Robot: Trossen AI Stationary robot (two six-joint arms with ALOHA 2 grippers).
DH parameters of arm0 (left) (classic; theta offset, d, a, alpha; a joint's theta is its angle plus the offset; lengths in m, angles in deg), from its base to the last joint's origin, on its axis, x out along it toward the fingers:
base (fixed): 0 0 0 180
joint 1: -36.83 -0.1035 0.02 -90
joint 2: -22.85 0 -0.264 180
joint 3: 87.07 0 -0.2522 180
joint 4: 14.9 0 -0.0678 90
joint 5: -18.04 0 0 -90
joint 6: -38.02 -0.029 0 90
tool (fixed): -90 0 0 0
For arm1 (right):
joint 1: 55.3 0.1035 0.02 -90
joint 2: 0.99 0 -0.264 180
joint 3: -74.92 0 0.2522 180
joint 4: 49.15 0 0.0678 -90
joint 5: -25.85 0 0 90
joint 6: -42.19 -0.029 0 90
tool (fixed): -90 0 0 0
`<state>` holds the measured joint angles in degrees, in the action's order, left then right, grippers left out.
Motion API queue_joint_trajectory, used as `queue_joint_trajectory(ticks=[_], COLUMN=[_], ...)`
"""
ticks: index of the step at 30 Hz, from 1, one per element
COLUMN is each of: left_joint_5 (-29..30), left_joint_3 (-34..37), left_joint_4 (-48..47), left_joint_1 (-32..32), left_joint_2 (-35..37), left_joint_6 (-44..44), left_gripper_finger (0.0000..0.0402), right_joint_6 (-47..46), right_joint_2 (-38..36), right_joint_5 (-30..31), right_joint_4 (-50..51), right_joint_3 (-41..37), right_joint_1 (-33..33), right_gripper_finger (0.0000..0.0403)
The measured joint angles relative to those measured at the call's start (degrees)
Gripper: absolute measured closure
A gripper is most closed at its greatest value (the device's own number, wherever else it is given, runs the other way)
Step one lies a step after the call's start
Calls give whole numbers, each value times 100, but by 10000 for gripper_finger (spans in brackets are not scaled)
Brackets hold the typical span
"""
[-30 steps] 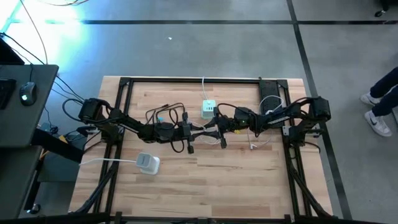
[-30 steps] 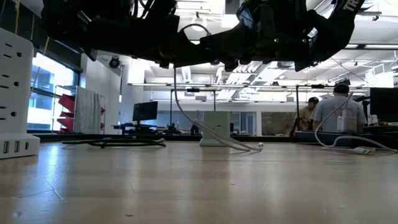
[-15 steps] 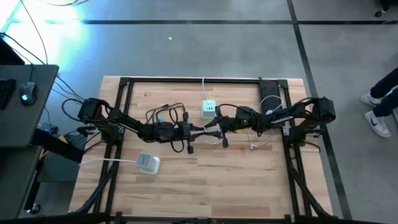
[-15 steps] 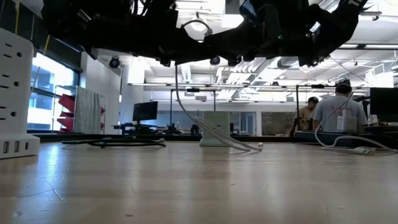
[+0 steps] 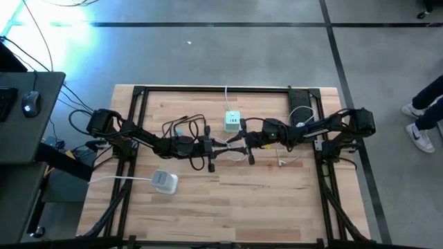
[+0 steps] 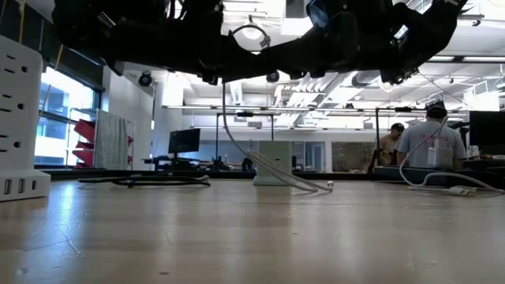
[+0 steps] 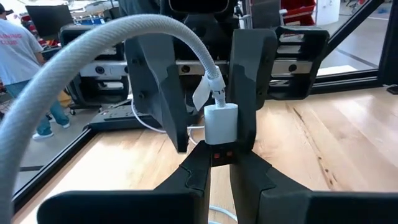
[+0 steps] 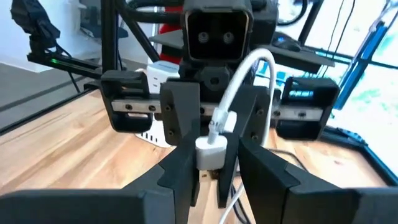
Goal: Insert USB
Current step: Insert the white charger cable into the light green outlet extension
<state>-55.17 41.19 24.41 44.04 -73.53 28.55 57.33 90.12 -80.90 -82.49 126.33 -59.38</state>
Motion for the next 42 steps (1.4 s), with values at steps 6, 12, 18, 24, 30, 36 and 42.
queue_joint_trajectory(ticks=[6,12,18,24,30,36,42], left_joint_5=[0,-3,-39,-39,-113,-120,-125], left_joint_3=[7,11,11,11,11,13,13], left_joint_4=[-64,-70,-75,-77,-90,-97,-99], left_joint_1=[-2,-7,-7,-7,-7,-7,-7], left_joint_2=[-7,-11,-11,-11,-15,-15,-15], left_joint_6=[28,28,-1,20,28,28,29], left_gripper_finger=[385,385,385,385,385,385,385], right_joint_6=[-78,27,16,-4,24,38,43], right_joint_2=[-42,-42,-42,-48,-52,-55,-55], right_joint_5=[-17,-17,-72,-81,-81,-81,-197], right_joint_4=[-72,194,203,198,185,185,185], right_joint_3=[4,4,7,9,9,11,11], right_joint_1=[0,0,0,0,0,0,0], right_gripper_finger=[295,295,323,343,325,320,353])
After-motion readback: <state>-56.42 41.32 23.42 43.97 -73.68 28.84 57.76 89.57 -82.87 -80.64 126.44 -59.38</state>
